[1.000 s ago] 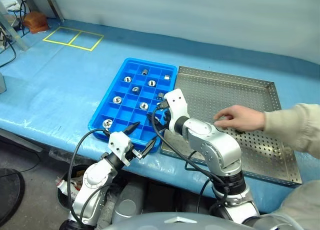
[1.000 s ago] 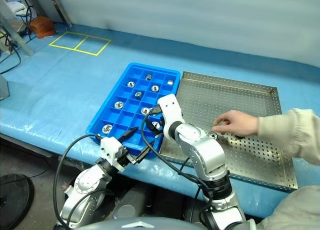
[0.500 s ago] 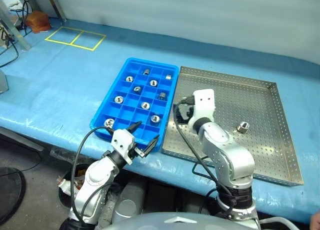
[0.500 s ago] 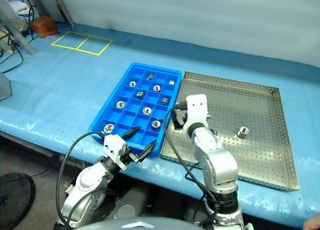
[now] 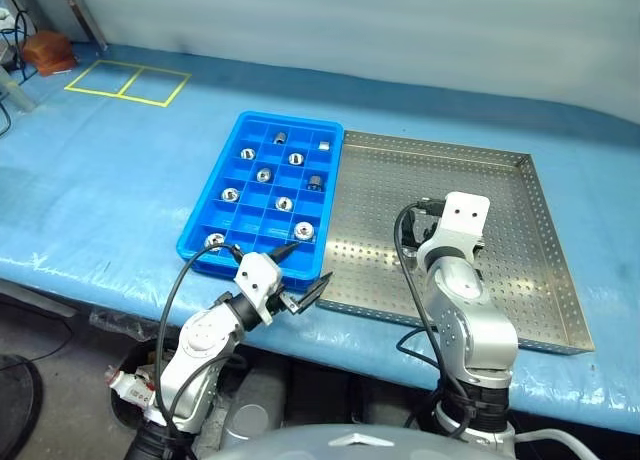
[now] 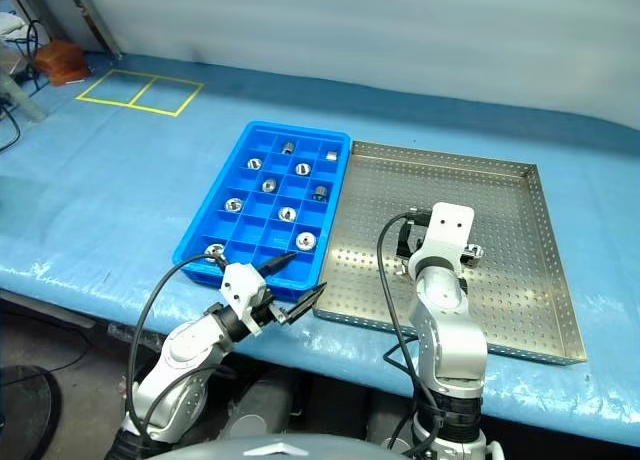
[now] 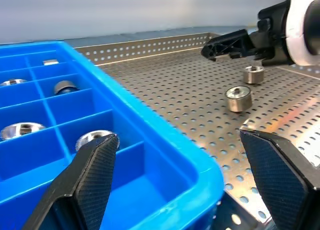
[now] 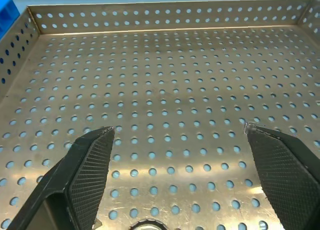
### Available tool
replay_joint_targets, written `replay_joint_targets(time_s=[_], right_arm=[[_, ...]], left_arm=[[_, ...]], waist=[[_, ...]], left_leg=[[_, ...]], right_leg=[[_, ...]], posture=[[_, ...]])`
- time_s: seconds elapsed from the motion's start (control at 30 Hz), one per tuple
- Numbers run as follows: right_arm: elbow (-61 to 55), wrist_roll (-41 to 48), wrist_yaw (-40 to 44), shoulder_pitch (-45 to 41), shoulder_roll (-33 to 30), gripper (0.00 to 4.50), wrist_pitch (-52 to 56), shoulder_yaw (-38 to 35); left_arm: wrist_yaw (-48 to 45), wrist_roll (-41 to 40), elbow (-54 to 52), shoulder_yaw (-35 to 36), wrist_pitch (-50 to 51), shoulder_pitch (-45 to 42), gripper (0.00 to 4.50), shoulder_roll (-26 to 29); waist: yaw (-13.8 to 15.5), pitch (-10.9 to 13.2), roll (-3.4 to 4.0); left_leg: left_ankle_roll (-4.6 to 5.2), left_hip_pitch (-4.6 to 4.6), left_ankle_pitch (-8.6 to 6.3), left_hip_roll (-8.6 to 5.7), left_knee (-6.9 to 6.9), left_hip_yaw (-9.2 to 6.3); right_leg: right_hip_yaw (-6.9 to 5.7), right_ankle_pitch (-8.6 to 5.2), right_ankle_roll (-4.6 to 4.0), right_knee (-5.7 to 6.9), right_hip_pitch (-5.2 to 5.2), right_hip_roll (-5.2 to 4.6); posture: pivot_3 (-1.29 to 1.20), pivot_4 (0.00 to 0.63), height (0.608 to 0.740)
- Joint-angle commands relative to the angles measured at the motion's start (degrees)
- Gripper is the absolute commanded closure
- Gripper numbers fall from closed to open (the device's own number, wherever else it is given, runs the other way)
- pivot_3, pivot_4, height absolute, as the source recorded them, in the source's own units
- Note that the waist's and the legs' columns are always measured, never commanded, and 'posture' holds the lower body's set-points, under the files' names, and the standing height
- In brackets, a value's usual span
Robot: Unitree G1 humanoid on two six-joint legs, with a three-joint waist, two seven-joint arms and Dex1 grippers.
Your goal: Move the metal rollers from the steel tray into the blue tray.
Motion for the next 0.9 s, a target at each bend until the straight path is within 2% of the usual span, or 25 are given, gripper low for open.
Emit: replay_joint_targets(time_s=[0.03,0.33,0.53,0.63,0.83,0.9], right_arm=[[-0.5,1.9,0.2,1.8,4.4,0.04,0.7,1.2],[-0.3,5.1,2.4,4.8,3.5,0.04,2.9,6.2],[1.6,4.7,2.6,4.6,2.3,0.04,1.9,7.1],[1.9,4.7,2.6,3.9,2.1,0.64,2.3,6.6],[0.3,5.1,3.1,2.7,1.3,2.59,5.0,6.7],[-1.5,6.2,4.8,1.7,-0.1,2.63,9.7,6.8]], left_arm=[[-0.6,-0.8,-1.7,-1.2,0.5,-0.7,0.2,-0.2],[-1.3,-1.6,-4.2,-0.9,0.6,0.8,0.2,1.3],[-0.7,-2.2,-5.0,-0.3,1.3,1.4,0.2,1.6],[-0.5,-2.4,-5.1,0.0,1.5,1.4,0.2,1.7],[-0.5,-2.9,-5.4,0.4,2.1,1.3,0.2,2.1],[-0.8,-3.4,-5.6,0.4,2.5,1.3,0.2,2.4]], waist=[[-0.6,0.0,0.01],[-2.5,0.0,0.01],[-2.5,0.0,0.01],[-2.5,0.0,0.01],[-2.1,0.0,0.01],[-2.1,0.0,0.01]], left_leg=[[0.0,0.0,0.0,0.01,0.0,-0.03],[0.0,0.0,0.0,0.06,0.01,-0.04],[0.01,0.0,0.0,0.08,-0.02,-0.05],[0.01,0.0,0.0,0.08,-0.02,-0.05],[0.01,0.0,0.0,0.08,-0.02,-0.05],[0.01,0.01,0.0,0.08,-0.02,-0.05]], right_leg=[[-0.03,0.0,0.0,0.0,0.01,0.0],[-0.03,0.0,0.0,0.02,0.0,0.0],[-0.07,-0.01,0.0,0.02,-0.02,0.07],[-0.08,-0.01,0.01,0.01,-0.02,0.08],[-0.09,-0.01,0.01,0.02,-0.02,0.08],[-0.09,-0.01,0.01,0.02,-0.02,0.09]], posture=[[0.14,0.15,0.74],[0.17,0.15,0.74],[0.19,0.15,0.74],[0.21,0.15,0.74],[0.22,0.15,0.74],[0.22,0.15,0.74]])
